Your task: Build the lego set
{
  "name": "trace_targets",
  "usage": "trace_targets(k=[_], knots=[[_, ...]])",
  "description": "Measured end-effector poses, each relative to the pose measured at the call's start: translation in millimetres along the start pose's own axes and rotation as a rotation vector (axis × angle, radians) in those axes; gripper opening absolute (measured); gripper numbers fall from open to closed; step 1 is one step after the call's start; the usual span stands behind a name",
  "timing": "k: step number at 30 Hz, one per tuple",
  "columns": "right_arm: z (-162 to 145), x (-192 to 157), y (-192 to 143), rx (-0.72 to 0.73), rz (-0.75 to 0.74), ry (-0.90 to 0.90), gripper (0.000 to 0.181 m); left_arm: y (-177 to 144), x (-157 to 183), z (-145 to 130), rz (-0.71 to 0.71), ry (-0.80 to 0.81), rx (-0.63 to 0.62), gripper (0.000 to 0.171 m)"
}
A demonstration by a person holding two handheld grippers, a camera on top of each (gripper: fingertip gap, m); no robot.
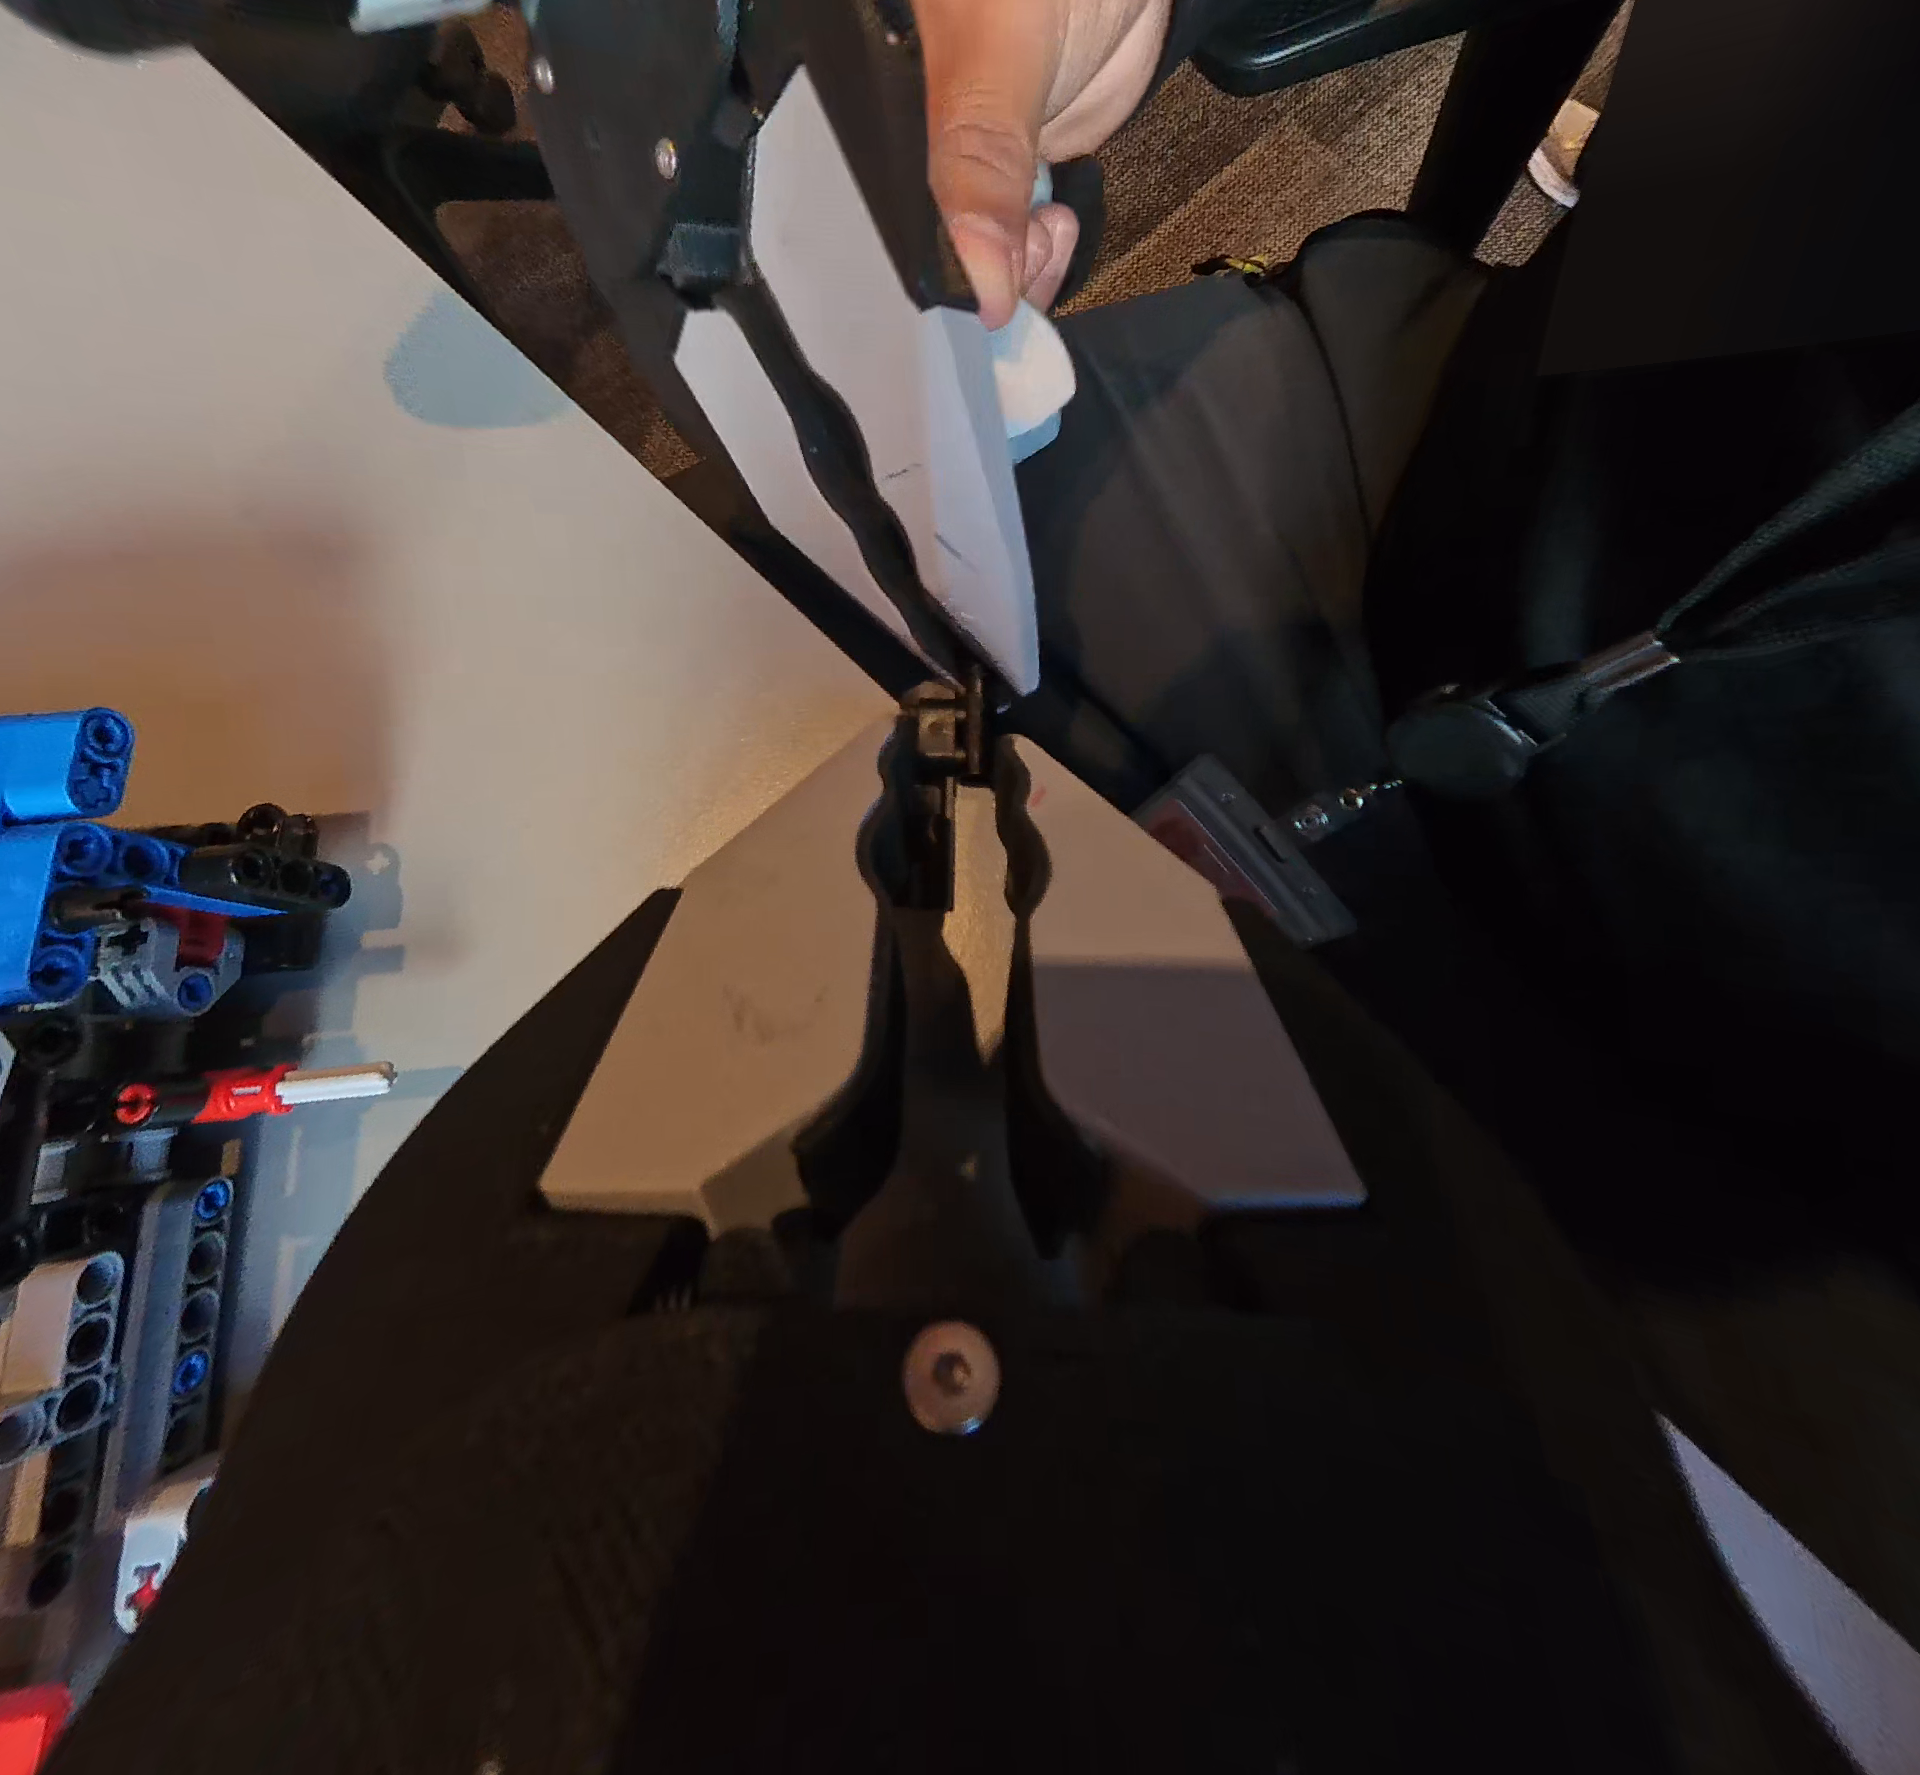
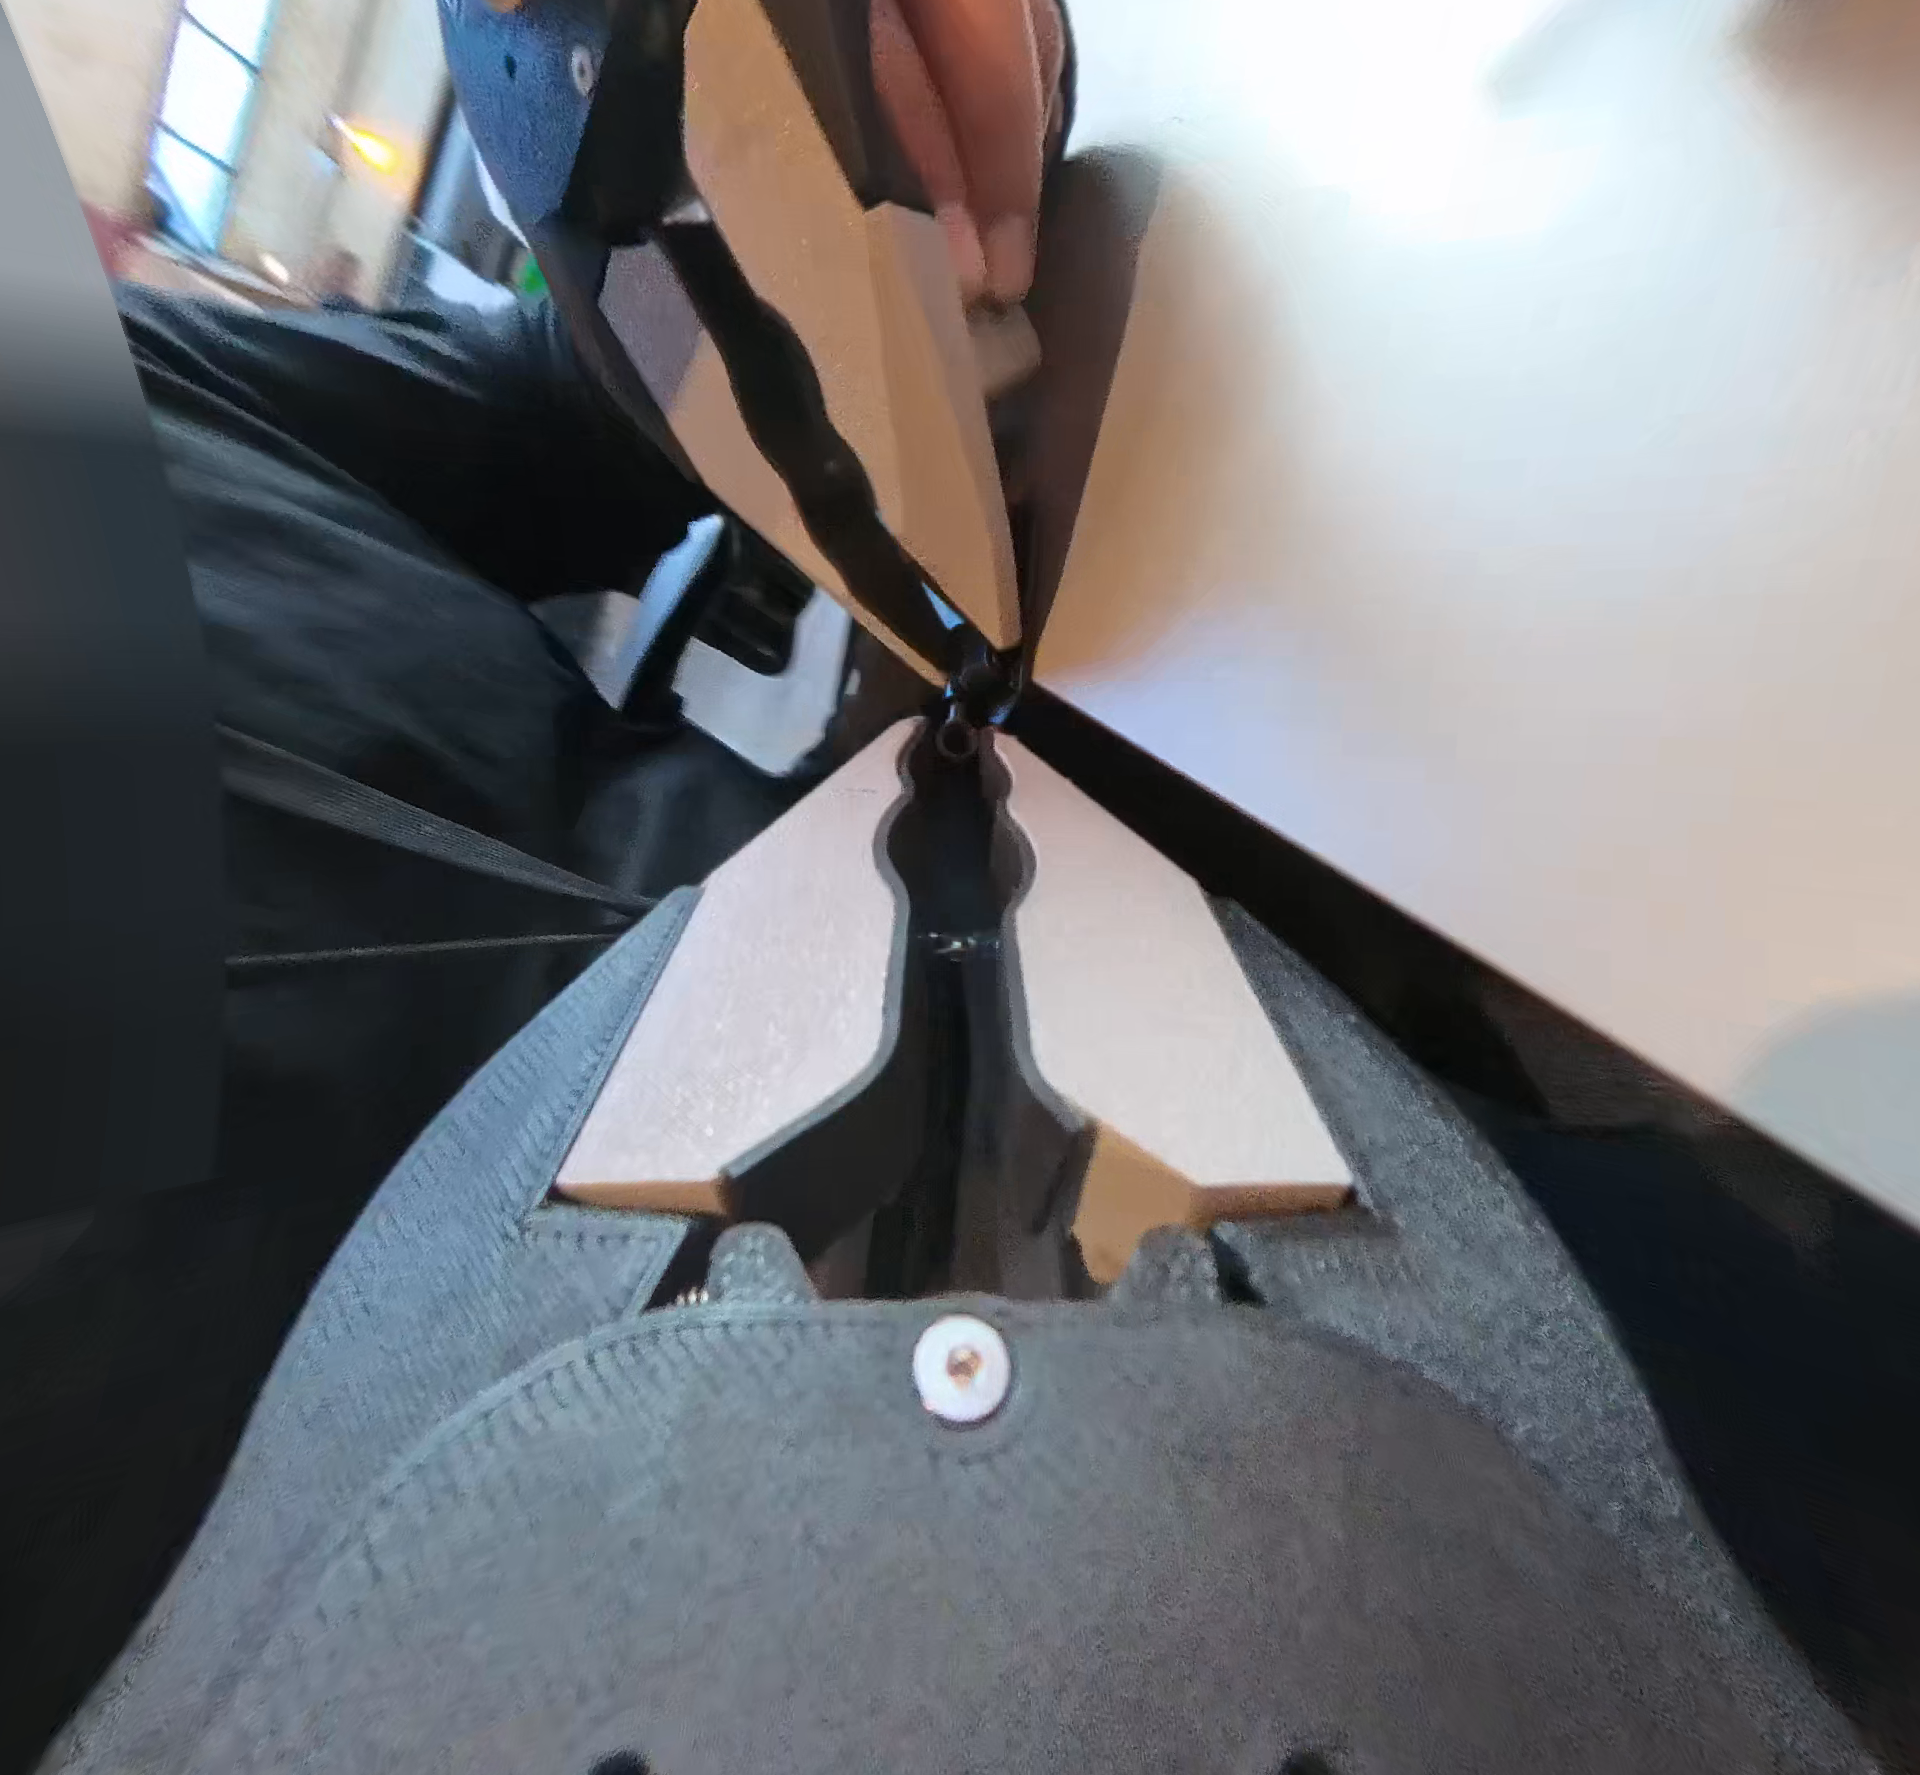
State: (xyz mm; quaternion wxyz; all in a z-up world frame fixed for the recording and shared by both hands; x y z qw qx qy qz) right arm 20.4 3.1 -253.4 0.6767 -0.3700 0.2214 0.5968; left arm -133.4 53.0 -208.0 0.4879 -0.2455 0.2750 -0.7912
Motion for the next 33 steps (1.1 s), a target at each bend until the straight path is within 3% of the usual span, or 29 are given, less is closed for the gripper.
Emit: trace_targets(k=[6, 11, 20, 25, 33], knots=[[-11, 8, 7, 0.095, 0.119, 0.188, 0.004, 0, 2, -1, -0.012, 0.027, -0.004, 0.012], [-8, -4, 6, 0.065, -0.043, 0.005, 0.005, 0, 2, -1, -0.022, 0.016, -0.004, 0.012], [-11, -38, 17, -0.062, -0.523, -0.483, 0.005, 1, 2, 0, -0.028, -0.015, -0.005, 0.012], [-11, -42, 19, -0.097, -0.58, -0.545, 0.004, 1, 2, 0, -0.031, -0.02, -0.006, 0.012], [-12, -44, 11, -0.008, -0.547, -0.504, 0.005, -1, 0, 0, -0.046, -0.044, 0.001, 0.012]])
Point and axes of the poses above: each gripper's, where its closed fingertips meet, y out along the fingers, z out of its top, x = y × z across the jaws, the point moved 10 cm from there along -y, back along the fingers, and after that the axes turned 8 degrees about -y, right-handed, at the moved point
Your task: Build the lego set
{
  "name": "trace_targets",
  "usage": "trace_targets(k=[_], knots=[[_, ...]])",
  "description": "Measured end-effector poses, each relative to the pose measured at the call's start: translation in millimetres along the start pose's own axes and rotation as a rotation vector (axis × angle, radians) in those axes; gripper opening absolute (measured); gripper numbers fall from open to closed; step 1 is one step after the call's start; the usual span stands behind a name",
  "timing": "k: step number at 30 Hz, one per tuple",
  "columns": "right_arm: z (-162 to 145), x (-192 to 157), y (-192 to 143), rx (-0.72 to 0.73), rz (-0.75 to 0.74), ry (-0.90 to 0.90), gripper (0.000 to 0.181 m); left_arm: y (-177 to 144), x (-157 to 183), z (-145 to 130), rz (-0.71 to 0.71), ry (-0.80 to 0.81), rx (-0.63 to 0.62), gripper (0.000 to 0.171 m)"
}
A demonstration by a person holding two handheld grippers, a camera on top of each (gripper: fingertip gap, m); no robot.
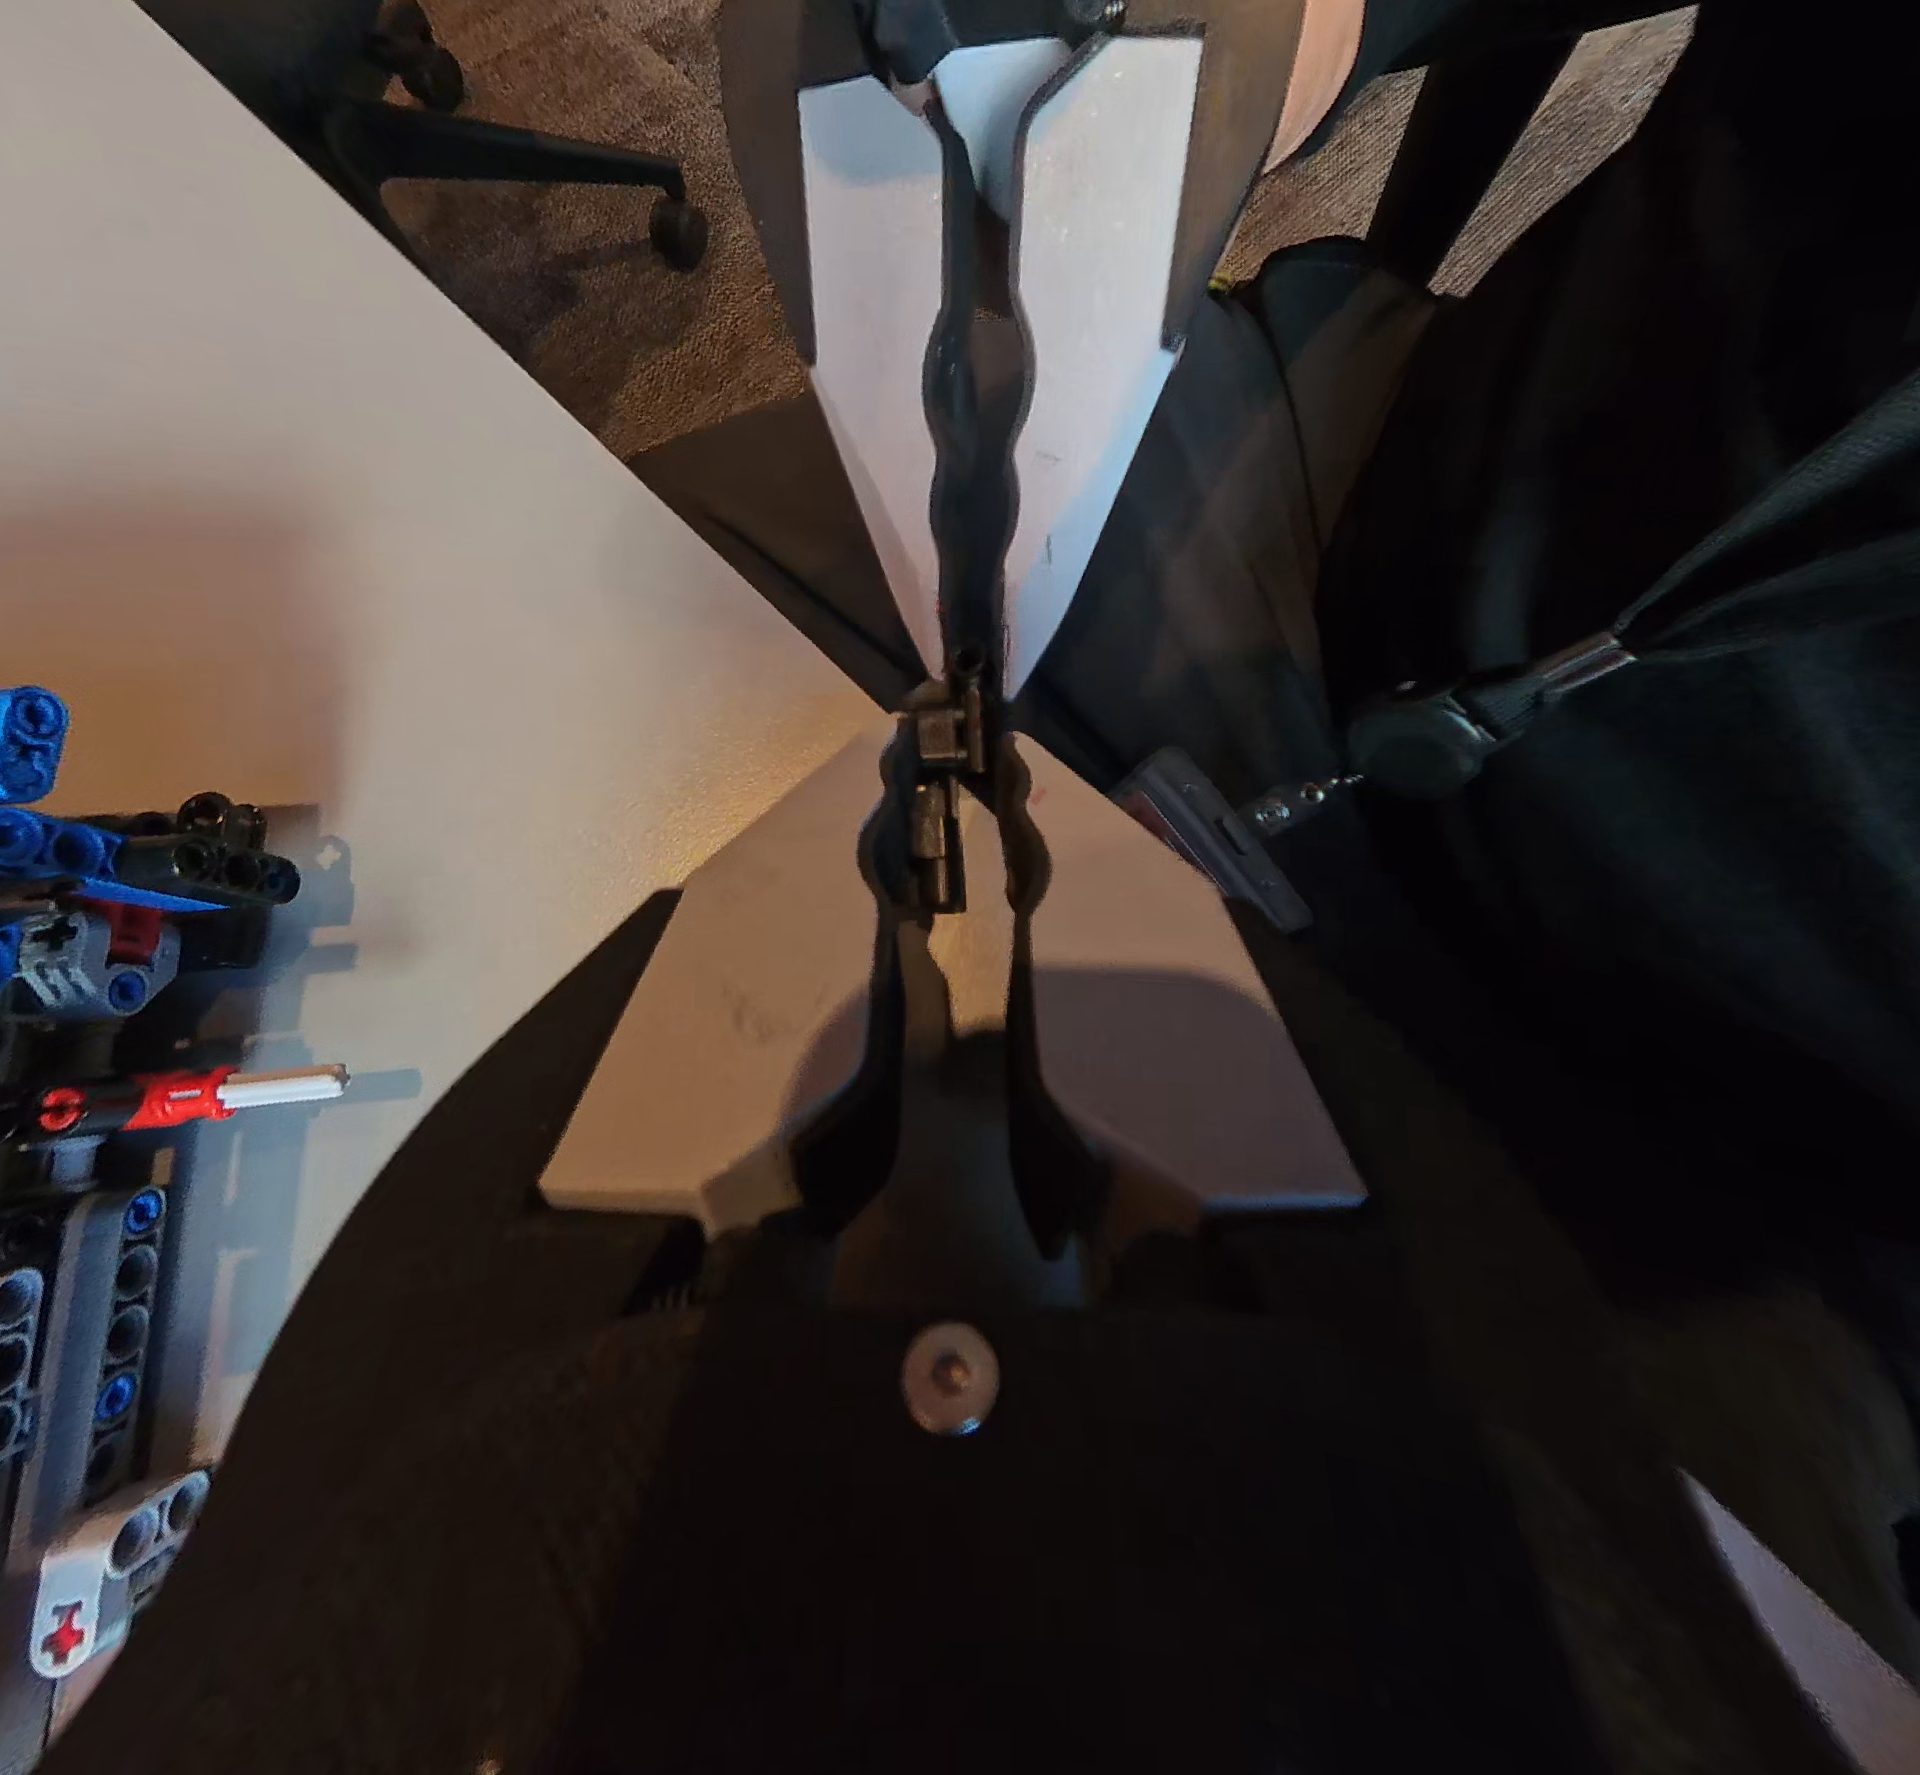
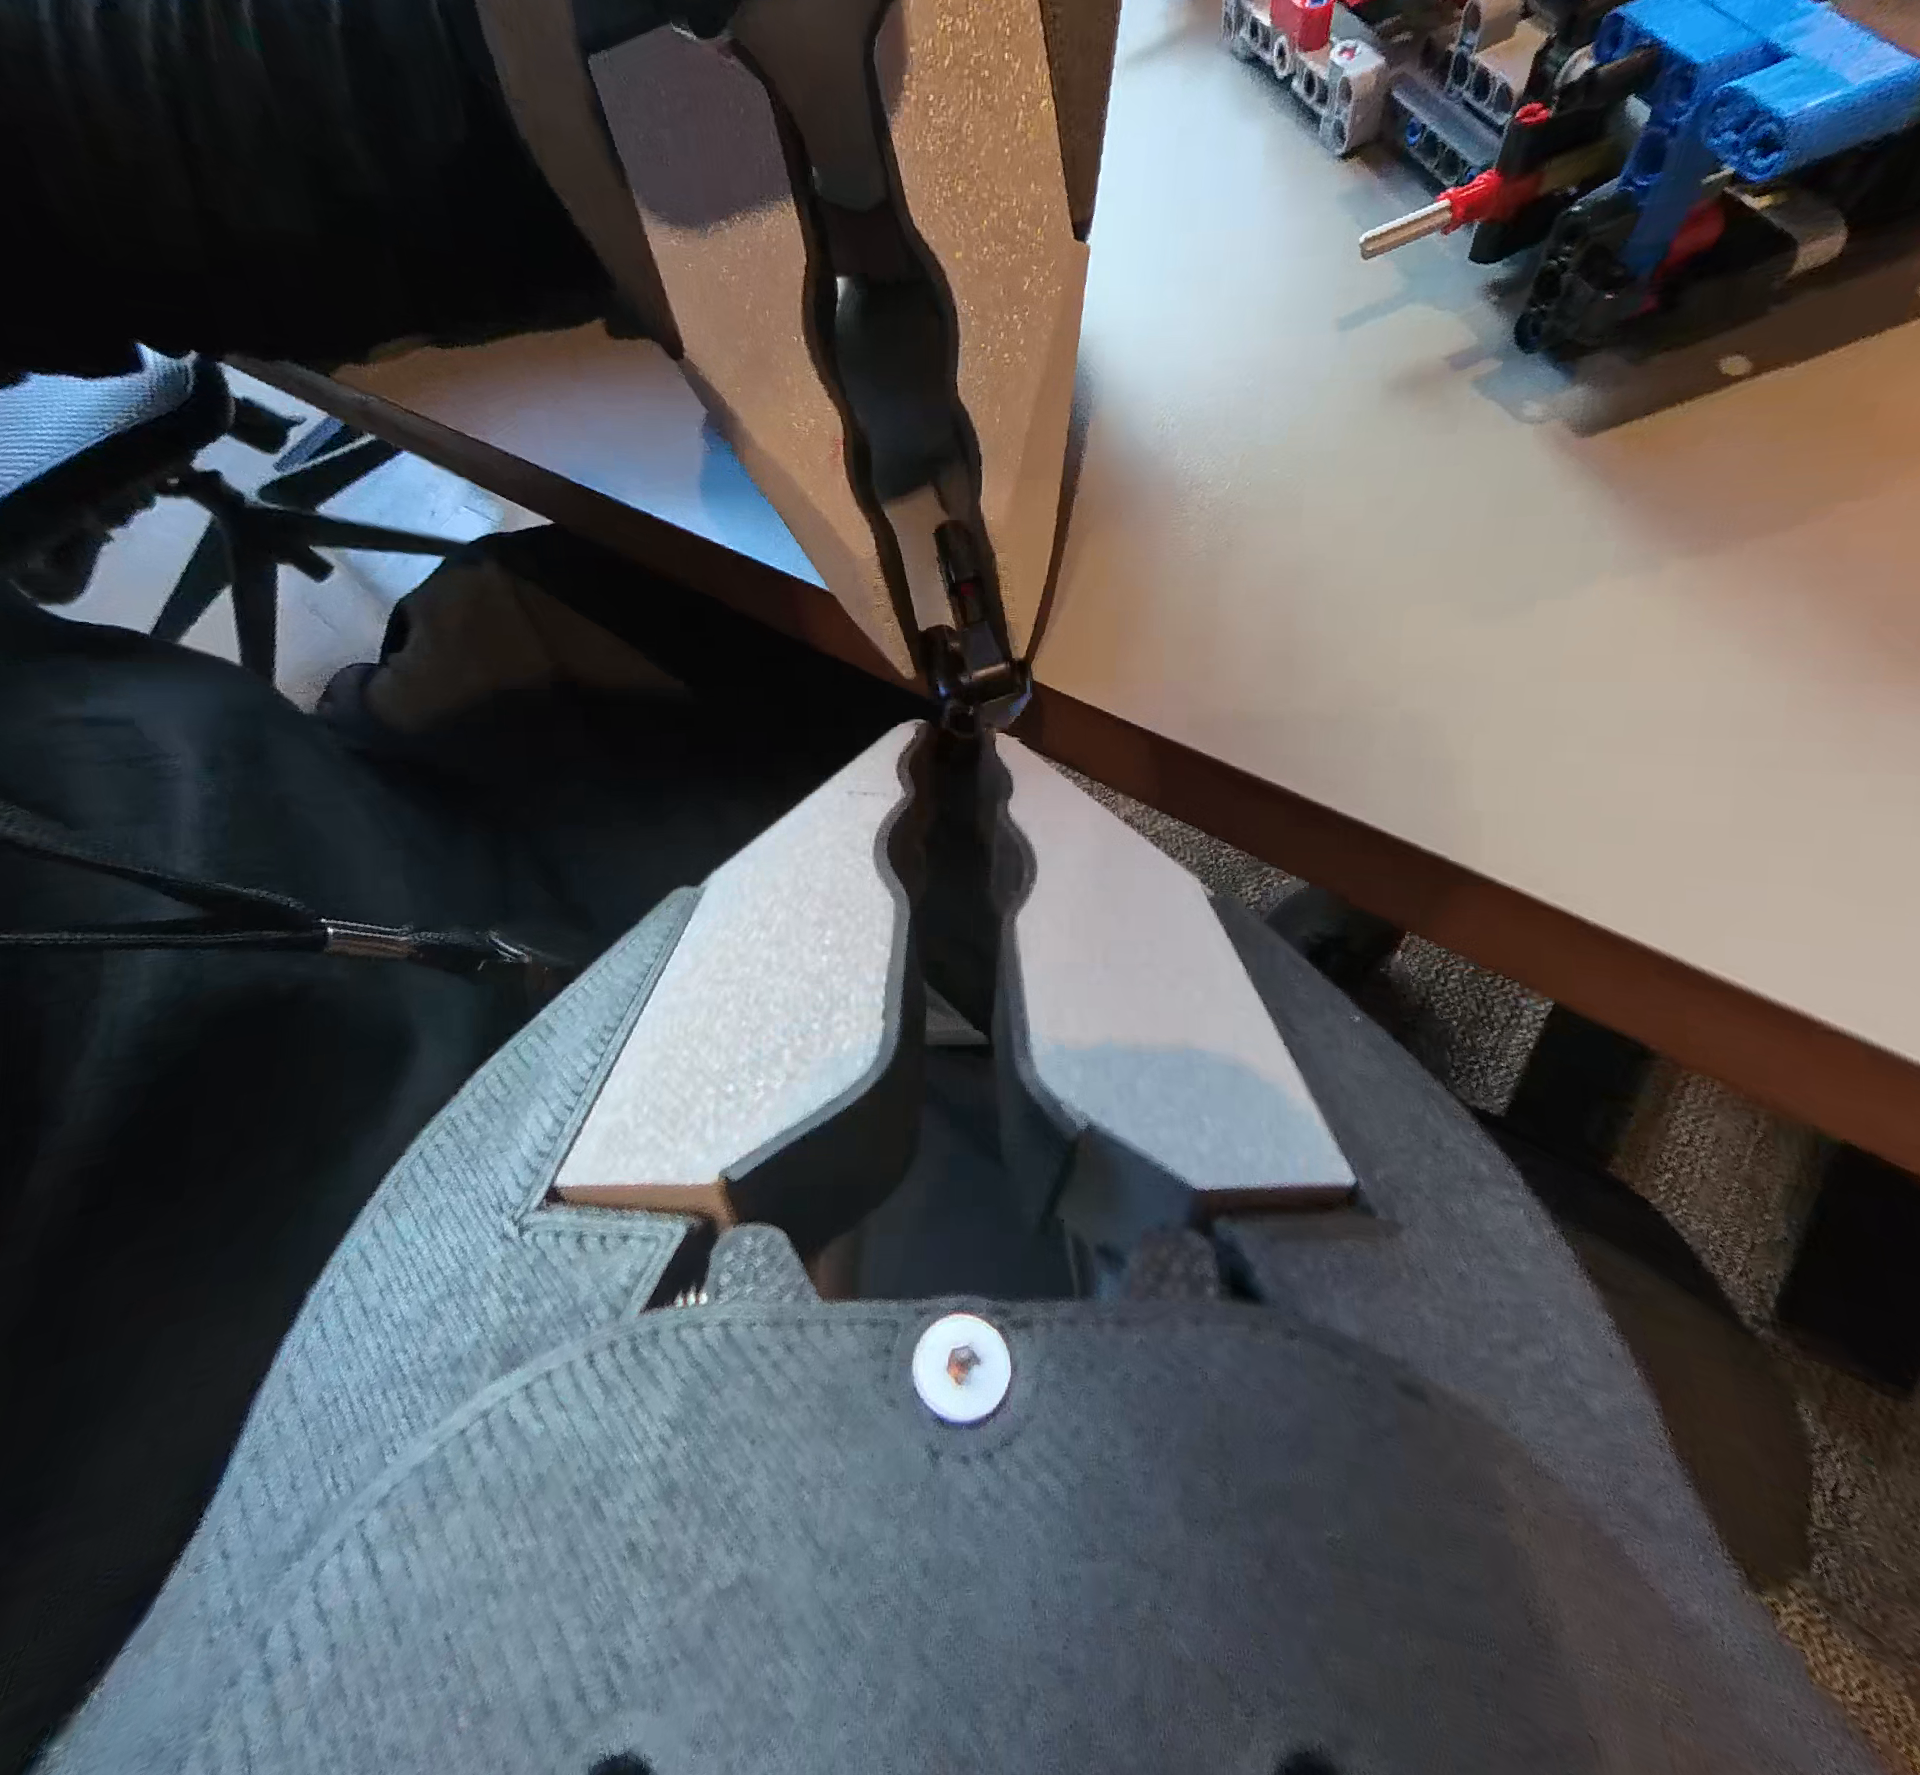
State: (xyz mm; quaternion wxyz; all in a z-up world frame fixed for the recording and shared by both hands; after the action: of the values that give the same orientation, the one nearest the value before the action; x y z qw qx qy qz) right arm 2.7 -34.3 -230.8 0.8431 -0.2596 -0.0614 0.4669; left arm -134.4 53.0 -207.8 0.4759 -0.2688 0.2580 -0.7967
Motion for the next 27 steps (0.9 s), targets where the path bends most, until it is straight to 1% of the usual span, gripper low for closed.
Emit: trace_targets(k=[4, 9, 14, 17, 21, 27], knots=[[1, -2, -1, -0.01, -0.021, -0.062, 0.004, 0, 0, 0, -0.001, -0.003, 0.0, 0.012], [2, 0, -2, -0.002, 0.008, -0.077, 0.004, -1, 0, -1, -0.007, -0.009, -0.001, 0.013], [4, -1, -1, -0.014, 0.002, -0.166, 0.004, -2, 0, -2, -0.017, -0.017, -0.003, 0.013], [7, -6, 0, -0.047, -0.04, -0.311, 0.003, -2, -1, -2, -0.018, -0.026, -0.003, 0.012], [9, -15, 2, -0.1, -0.142, -0.528, 0.002, -2, -2, -2, -0.02, -0.049, -0.003, 0.012], [10, -19, 4, -0.124, -0.217, -0.617, 0.002, -3, -2, -3, -0.009, -0.058, 0.001, 0.012]])
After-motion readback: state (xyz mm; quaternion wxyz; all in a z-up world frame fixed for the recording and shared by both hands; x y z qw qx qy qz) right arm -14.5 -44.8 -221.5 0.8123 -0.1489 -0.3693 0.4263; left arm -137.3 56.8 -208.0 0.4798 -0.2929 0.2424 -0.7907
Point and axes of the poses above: each gripper's, where its closed fingertips meet, y out along the fingers, z out of its top, x = y × z across the jaws, the point moved 10 cm from there along -y, back along the fingers, and after that the axes turned 8 degrees about -y, right-handed, at the moved point
